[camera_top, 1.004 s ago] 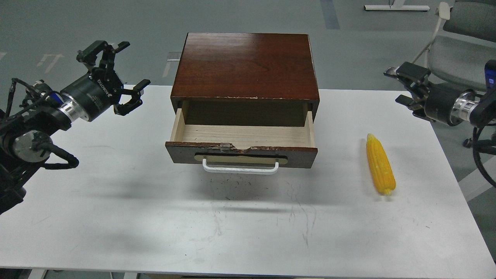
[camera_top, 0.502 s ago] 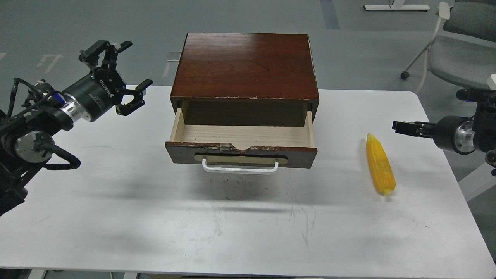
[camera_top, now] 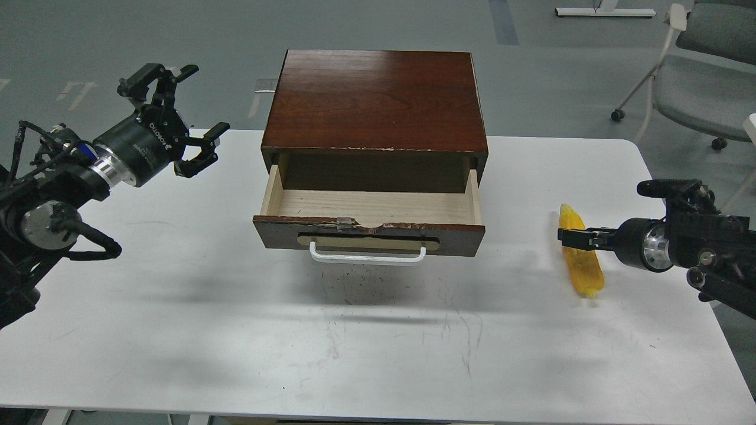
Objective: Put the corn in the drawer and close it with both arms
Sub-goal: 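Lower the right gripper onto the corn cob and close it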
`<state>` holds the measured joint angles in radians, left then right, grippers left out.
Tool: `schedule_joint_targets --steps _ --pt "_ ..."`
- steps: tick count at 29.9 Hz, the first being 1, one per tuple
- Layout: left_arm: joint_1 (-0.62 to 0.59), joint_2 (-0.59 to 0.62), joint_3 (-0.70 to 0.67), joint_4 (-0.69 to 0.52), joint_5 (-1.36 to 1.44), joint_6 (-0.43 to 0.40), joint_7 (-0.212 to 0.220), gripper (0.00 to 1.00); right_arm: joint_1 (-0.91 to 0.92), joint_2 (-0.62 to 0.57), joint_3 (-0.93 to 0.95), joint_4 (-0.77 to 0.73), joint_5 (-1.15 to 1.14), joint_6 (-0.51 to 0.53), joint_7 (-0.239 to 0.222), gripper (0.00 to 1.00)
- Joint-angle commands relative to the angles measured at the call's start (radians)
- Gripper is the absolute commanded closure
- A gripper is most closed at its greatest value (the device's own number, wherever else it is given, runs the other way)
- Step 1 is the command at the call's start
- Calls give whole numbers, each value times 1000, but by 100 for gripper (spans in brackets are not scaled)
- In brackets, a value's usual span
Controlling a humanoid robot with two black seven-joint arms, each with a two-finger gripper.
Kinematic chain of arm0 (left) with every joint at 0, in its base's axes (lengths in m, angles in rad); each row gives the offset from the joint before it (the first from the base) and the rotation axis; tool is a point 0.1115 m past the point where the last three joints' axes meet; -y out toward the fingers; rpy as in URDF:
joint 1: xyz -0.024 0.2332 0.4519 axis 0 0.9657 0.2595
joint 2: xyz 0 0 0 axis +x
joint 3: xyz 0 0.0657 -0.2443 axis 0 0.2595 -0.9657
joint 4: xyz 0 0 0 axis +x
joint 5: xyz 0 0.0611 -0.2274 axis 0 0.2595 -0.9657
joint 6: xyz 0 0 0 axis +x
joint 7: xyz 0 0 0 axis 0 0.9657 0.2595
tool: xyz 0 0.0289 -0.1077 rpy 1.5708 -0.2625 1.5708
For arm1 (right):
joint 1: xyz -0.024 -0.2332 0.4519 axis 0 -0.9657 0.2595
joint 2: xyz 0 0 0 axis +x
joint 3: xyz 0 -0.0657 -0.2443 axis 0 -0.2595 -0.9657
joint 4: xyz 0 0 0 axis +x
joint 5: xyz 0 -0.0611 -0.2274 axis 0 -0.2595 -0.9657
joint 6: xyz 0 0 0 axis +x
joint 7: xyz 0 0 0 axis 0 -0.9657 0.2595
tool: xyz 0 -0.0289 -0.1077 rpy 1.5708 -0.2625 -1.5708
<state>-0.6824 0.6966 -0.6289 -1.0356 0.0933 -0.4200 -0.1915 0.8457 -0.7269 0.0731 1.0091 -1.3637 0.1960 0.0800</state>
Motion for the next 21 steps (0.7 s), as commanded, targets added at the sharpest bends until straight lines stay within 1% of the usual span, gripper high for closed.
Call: schedule_joint_targets --steps 1,3,4,5,6,7,8,10,11,13,15,16,21 --pt "4 -2 -2 -1 -1 14 0 0 -23 4 1 -1 0 -10 -11 13" --pt "10 -2 -2 0 -1 15 -2 0 -31 10 -1 2 0 -24 -20 34" --pt "14 -2 -2 0 -1 15 -2 0 -31 12 -1 5 2 -24 -20 41" --pt "18 -2 -2 0 -1 15 -2 0 -34 12 -1 8 2 -33 -20 62" --pt "18 -2 -2 -1 -1 15 -2 0 -36 12 -1 14 0 -39 -20 74" --pt "18 0 -2 0 -1 15 -2 0 -34 12 -1 20 0 -44 -20 82" --pt "20 0 -2 -1 -1 14 -2 0 -33 12 -1 32 0 -53 -25 94" --pt "20 0 -3 0 -1 15 -2 0 -27 12 -1 32 0 -56 -29 96" --pt "20 1 -3 0 -1 15 -3 0 -27 12 -1 34 0 -59 -29 99" --pt "20 0 -3 -1 -1 15 -3 0 -28 12 -1 36 0 -60 -35 100" --pt "20 0 -3 0 -1 17 -3 0 -31 12 -1 36 0 -61 -60 100" --pt "20 -2 -3 0 -1 17 -3 0 -33 12 -1 36 2 -61 -63 100" --pt "20 -11 -3 0 -1 18 -3 0 -4 -2 14 60 3 -75 -55 100"
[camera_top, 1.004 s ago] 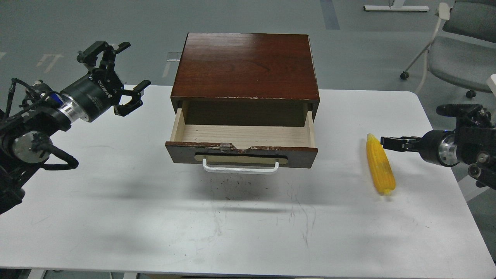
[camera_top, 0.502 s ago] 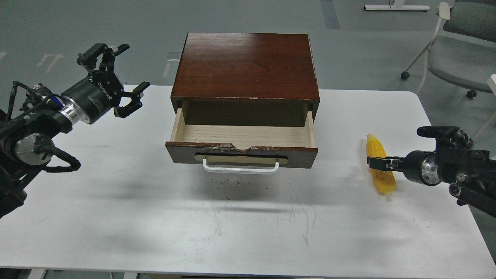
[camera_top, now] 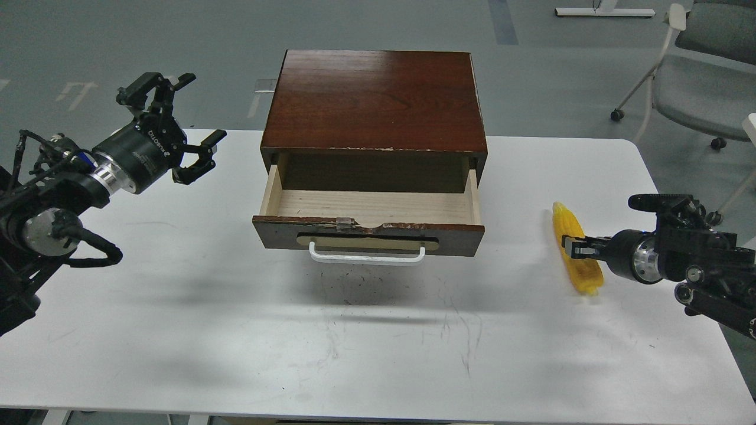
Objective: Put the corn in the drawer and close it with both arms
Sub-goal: 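Lower the right gripper onto the corn cob and close it, then lift the corn and carry it over the open drawer with the right gripper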
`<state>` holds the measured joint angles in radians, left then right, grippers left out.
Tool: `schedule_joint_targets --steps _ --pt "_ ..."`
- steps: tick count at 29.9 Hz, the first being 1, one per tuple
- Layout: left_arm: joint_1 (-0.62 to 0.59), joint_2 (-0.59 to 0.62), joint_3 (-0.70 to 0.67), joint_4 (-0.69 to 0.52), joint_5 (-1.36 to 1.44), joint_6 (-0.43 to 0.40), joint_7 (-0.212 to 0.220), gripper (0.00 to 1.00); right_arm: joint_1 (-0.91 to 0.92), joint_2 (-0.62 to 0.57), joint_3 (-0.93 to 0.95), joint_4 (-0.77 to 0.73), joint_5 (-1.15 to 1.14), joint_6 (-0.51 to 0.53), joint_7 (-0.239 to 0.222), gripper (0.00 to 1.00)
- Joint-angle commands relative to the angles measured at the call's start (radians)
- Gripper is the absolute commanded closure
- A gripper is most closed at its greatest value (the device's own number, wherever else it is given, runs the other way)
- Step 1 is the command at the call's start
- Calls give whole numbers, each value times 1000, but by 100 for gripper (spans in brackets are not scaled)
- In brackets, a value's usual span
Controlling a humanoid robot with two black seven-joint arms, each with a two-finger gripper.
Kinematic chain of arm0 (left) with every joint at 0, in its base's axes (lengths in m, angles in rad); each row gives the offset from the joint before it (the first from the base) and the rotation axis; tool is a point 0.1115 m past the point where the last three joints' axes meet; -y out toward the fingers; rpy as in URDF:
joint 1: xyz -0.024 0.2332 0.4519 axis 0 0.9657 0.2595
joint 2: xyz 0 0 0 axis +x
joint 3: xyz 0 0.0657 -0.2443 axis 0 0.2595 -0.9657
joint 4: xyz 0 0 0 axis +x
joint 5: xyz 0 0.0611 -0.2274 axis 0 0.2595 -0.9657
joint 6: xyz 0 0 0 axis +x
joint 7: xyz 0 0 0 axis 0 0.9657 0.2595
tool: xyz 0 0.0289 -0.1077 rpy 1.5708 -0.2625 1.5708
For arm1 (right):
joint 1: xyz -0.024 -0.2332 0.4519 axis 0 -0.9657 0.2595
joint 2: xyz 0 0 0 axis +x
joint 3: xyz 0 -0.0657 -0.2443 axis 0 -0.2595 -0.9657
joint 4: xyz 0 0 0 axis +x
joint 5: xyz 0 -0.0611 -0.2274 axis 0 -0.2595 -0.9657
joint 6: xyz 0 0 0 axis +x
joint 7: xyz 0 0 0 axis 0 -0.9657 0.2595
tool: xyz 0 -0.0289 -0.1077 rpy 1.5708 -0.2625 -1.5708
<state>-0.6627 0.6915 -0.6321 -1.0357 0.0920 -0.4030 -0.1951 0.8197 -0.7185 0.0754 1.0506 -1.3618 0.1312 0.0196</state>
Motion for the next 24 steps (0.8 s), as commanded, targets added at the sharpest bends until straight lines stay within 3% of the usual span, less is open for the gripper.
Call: schedule_joint_targets --steps 1,7,12,14,16,18,22,24 --pt "0 -6 0 0 0 1 0 0 57 -28 10 52 1 -19 8 100" --pt "0 -3 0 2 0 1 0 0 273 -189 4 314 -5 -56 46 100" --pt "0 -4 3 3 0 1 0 0 459 -245 7 431 -175 -53 115 100" --pt "0 -4 2 3 0 6 0 0 564 -239 6 434 -331 -53 222 100" --pt "0 -3 2 3 0 6 0 0 605 -198 1 431 -423 -53 299 100" --pt "-2 -3 2 3 0 6 0 0 618 -147 -2 431 -479 -53 336 100" --pt "-2 2 -6 3 0 6 0 0 645 -29 -3 433 -670 -53 469 100" --pt "-2 2 -6 3 0 7 0 0 654 5 -9 433 -720 -53 469 100"
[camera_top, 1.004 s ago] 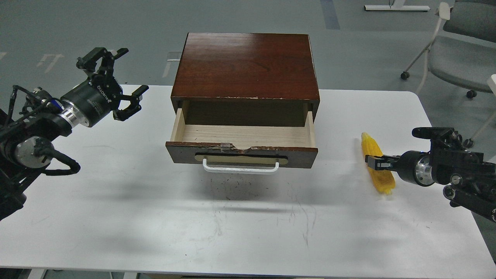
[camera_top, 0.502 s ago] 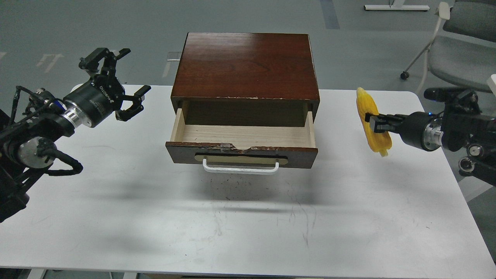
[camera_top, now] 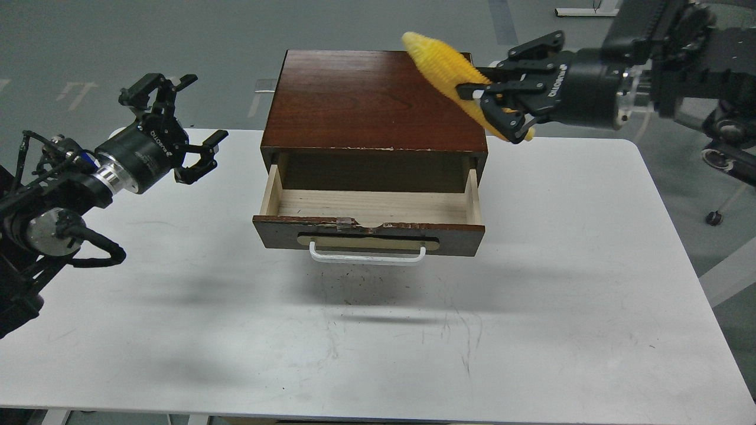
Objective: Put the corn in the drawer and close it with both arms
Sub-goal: 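Lift the corn and carry it over the open drawer with the right gripper, then open the right gripper to drop the corn into the drawer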
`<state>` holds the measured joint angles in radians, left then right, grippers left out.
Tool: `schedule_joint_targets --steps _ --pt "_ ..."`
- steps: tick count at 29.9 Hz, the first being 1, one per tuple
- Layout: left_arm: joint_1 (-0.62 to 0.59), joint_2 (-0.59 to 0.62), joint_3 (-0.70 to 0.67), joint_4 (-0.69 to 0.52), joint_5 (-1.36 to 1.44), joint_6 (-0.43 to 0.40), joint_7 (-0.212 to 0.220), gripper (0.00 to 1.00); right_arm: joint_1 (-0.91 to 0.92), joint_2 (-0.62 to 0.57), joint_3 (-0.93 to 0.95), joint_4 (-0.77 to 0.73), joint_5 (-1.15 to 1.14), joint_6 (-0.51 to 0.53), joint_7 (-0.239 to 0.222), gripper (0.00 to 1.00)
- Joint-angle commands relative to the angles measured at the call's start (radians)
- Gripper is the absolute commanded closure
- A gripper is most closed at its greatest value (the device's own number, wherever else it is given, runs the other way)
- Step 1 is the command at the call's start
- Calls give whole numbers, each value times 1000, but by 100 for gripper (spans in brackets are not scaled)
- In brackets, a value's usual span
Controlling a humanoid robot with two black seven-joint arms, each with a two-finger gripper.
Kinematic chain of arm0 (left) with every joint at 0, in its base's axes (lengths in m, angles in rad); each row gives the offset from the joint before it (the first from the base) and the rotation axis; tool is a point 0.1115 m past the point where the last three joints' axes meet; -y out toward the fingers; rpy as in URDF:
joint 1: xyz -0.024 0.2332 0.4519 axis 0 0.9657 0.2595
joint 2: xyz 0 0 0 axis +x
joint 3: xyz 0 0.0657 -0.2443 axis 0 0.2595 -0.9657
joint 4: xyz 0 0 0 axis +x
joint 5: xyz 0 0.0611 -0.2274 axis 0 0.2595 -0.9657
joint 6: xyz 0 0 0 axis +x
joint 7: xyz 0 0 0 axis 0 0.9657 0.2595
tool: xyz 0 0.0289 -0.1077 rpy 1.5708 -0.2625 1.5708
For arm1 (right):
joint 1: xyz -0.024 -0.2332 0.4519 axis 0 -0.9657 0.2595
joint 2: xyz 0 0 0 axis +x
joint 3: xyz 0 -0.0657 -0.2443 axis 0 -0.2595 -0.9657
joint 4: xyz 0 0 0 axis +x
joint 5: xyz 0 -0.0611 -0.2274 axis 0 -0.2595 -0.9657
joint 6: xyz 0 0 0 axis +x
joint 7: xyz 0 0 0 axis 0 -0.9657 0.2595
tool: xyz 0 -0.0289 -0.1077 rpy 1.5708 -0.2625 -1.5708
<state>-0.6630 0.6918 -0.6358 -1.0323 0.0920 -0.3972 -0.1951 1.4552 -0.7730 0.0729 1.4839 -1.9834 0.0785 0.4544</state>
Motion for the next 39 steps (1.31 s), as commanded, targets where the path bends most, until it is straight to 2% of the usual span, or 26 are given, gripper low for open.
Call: schedule_joint_targets --steps 1,8,12,20,21,22,23,24,25,39 --pt "0 0 -2 0 0 1 0 0 19 90 -18 -2 -138 0 34 100" --pt "0 -3 -5 3 -1 1 -1 0 22 221 -81 -53 -198 0 34 100" --pt "0 6 -5 3 0 0 -10 0 24 305 -100 -148 -198 0 34 100" --pt "2 6 -5 11 0 1 -15 0 20 333 -134 -203 -198 -6 34 100" --pt "2 6 -5 11 0 1 -15 0 14 336 -133 -206 -198 -17 34 89" --pt "2 6 -5 11 0 1 -15 0 13 336 -133 -212 -198 -29 34 73" --pt "2 6 -5 11 0 1 -15 0 8 336 -133 -223 -198 -58 34 37" --pt "2 6 -5 11 0 1 -15 0 1 336 -134 -231 -198 -80 34 8" --pt "2 6 -4 11 0 1 -14 0 -3 336 -134 -234 -198 -86 34 3" --pt "2 0 5 14 0 14 -9 0 -22 339 -133 -283 -198 -103 34 2"
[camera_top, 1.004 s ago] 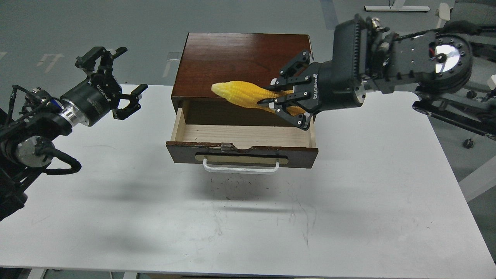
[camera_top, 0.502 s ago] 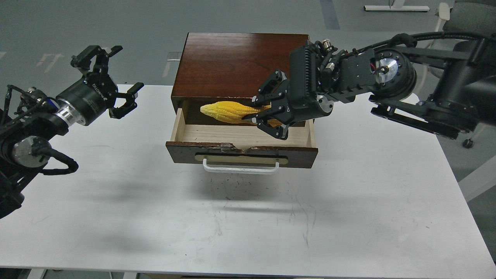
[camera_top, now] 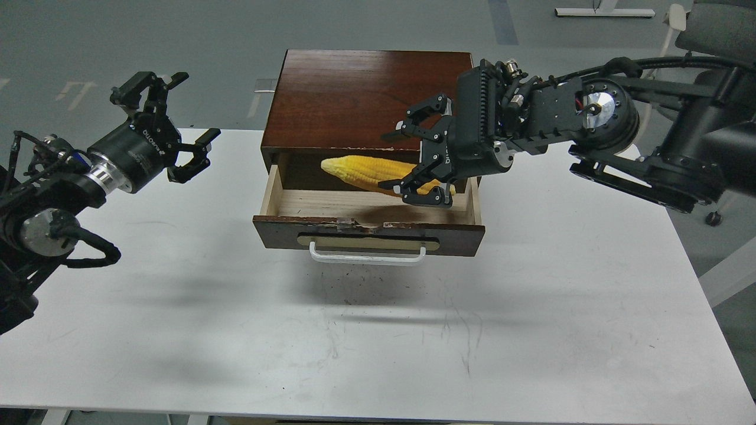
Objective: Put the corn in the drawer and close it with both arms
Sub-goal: 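Open the right gripper to drop the corn into the drawer, then raise the right gripper away from the box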
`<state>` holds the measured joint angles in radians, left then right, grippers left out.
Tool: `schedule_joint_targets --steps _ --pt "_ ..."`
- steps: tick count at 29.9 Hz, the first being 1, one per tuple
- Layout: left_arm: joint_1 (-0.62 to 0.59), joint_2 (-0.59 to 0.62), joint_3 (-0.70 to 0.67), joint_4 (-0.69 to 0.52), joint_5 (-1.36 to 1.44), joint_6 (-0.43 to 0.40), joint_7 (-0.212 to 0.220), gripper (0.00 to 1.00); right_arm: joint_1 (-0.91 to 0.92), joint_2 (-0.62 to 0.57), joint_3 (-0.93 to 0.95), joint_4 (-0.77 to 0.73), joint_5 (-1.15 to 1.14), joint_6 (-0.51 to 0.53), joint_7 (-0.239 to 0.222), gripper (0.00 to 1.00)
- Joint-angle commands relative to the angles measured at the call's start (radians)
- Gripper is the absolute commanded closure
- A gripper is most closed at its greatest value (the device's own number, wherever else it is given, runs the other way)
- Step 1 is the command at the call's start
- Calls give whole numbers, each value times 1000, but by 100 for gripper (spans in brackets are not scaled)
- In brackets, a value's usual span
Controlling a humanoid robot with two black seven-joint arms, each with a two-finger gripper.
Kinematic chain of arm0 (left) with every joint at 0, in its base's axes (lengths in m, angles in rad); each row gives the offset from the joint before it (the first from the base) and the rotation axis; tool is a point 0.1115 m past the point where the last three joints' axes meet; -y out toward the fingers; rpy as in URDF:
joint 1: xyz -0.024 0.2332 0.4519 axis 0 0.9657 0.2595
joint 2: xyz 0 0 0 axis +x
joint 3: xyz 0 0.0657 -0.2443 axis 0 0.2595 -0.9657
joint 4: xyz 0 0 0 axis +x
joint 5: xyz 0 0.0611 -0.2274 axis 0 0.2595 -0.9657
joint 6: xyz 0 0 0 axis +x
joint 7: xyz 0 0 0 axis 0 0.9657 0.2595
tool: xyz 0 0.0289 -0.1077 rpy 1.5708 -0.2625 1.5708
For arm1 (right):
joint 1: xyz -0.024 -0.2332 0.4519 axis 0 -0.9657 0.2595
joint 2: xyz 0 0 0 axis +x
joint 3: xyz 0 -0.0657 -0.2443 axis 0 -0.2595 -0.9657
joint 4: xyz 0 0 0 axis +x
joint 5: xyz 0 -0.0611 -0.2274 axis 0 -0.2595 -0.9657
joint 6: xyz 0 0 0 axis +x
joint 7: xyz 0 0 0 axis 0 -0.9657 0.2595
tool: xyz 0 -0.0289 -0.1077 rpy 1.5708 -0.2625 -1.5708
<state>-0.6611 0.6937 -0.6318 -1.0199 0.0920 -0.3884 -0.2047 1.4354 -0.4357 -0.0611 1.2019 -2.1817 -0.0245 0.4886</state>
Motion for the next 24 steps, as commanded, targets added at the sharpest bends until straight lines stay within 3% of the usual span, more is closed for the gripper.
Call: schedule_joint_targets --steps 1,7,15,20,21,23,24 --pt "0 -3 0 1 0 5 -1 0 -4 3 1 1 0 0 0 2" --pt "0 -2 0 1 0 5 -1 0 -18 17 17 2 3 -46 0 1" --pt "0 7 0 37 0 3 8 0 40 32 135 -71 347 -48 0 0" --pt "-5 26 1 52 2 3 4 0 46 14 181 -195 863 75 0 2" --pt "-8 39 3 52 3 3 2 0 48 2 181 -243 1089 136 0 2" --pt "-14 55 3 52 14 3 -1 0 40 -31 170 -313 1417 207 -41 3" --pt "-17 67 0 50 41 3 -5 0 34 -58 165 -376 1617 251 -86 3"
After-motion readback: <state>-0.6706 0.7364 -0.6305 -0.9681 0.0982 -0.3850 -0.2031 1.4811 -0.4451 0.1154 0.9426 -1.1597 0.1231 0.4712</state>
